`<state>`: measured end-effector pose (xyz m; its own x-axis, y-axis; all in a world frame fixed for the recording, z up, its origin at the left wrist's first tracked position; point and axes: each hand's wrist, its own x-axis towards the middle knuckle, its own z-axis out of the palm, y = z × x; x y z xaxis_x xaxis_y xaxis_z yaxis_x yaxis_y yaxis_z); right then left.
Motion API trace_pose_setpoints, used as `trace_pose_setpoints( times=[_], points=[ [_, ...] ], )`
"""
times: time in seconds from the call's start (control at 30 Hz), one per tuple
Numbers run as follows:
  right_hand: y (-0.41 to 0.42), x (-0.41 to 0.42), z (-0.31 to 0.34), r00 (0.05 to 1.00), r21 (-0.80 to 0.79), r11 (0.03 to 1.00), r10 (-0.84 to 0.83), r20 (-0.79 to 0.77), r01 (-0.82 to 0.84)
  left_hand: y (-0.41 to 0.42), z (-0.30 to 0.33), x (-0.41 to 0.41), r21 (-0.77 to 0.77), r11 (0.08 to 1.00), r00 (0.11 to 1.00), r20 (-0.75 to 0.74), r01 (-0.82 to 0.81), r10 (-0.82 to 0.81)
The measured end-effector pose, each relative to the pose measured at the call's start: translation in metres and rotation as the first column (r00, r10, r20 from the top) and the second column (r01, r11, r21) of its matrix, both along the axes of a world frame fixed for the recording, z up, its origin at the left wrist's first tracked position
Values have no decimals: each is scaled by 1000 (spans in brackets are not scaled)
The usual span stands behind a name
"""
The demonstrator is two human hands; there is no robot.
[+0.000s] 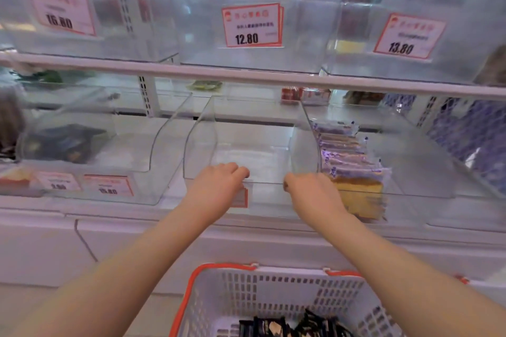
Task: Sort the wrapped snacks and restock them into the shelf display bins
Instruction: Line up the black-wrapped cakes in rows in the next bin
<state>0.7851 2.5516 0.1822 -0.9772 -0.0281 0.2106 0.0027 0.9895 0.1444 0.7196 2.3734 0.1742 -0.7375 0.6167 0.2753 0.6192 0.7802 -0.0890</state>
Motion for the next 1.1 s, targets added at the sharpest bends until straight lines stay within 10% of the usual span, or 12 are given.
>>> trace_pose_setpoints(
  times=[0.63,0.8,0.97,1.1],
  points=[
    [-11,97,0,987,-174,979,87,-136,-111,-26,14,107,217,970,989,-114,114,-90],
    [-6,130,-7,857,-217,910,221,-465,-353,-12,8,136,247,917,921,-316,313,-229],
    [31,175,-89,991,-394,911,136,14,-120,21,-65,168,18,865,863,58,501,-501],
    [70,206,-166,893,-407,891,5,450,200,49,-147,178,-151,867,827,414,474,-380]
  ],
)
